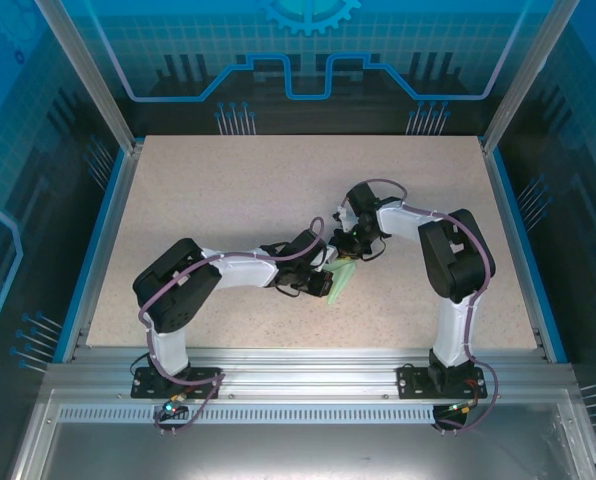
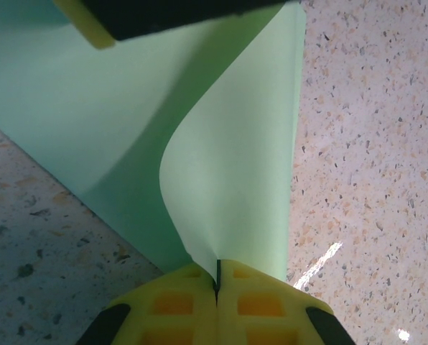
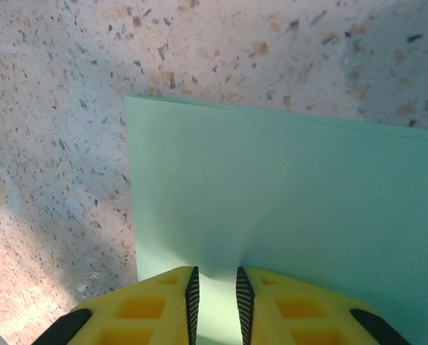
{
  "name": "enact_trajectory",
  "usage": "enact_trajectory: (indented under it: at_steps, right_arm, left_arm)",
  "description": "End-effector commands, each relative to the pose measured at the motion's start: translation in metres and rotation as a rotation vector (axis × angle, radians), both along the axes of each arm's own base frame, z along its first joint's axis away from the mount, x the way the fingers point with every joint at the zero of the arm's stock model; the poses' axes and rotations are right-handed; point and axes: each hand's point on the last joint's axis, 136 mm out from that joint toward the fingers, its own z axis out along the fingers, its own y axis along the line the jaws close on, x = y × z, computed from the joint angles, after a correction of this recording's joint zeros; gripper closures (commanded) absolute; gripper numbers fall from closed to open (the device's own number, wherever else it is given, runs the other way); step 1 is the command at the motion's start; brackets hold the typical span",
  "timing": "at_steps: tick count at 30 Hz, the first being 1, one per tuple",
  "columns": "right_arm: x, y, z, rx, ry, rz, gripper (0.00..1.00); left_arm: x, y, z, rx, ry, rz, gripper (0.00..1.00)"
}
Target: Fold a paper plane with a square sheet of paper (pick it up from the middle)
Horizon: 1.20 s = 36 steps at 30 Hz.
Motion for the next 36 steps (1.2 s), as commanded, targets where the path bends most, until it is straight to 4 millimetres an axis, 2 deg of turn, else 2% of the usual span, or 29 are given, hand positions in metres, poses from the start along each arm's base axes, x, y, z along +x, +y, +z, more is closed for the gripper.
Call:
enact_trajectory:
  at_steps: [1,6,9,11,16,21,22,24,36]
  right_arm:
    - [-0.011,-0.003,0.007,0.007,0.024,-0.022,0.75]
    - [0.002,-0.028,0.046,0.048,-0.075,-0.144,0.72]
    - [-0.004,-0.037,0.059,0.08,-0.102,-0.182,0.72]
    - [-0.015,-0.034,0.064,0.126,-0.101,-0.184,0.75]
    - [-0.041,-0.015,0.054,0.218,-0.043,-0.172,0.79]
    - [-0.048,-0.001,0.042,0.222,-0.013,-0.146,0.81]
    - [-0.055,-0.003,0.03,0.209,0.014,-0.148,0.82]
    - [-0.055,-0.005,0.024,0.199,0.025,-0.148,0.82]
    - [-0.055,-0.013,-0.007,0.159,0.062,-0.158,0.82]
  left_arm:
    - [0.003,0.004,-0.011,0.026,0.003,-0.013,0.98]
    - [0.002,0.004,-0.01,0.027,0.005,-0.018,0.98]
    - [0.003,0.003,-0.009,0.025,0.0,-0.021,0.98]
    - [0.003,0.002,-0.008,0.021,0.0,-0.025,0.98]
    - [0.004,0.0,-0.008,0.023,0.004,-0.032,0.98]
    - [0.003,0.001,-0.008,0.026,0.006,-0.033,0.98]
    - [0.003,0.001,-0.008,0.026,0.006,-0.034,0.98]
    - [0.003,0.001,-0.008,0.026,0.009,-0.032,0.98]
    - [0.002,0.003,-0.01,0.039,0.014,-0.031,0.98]
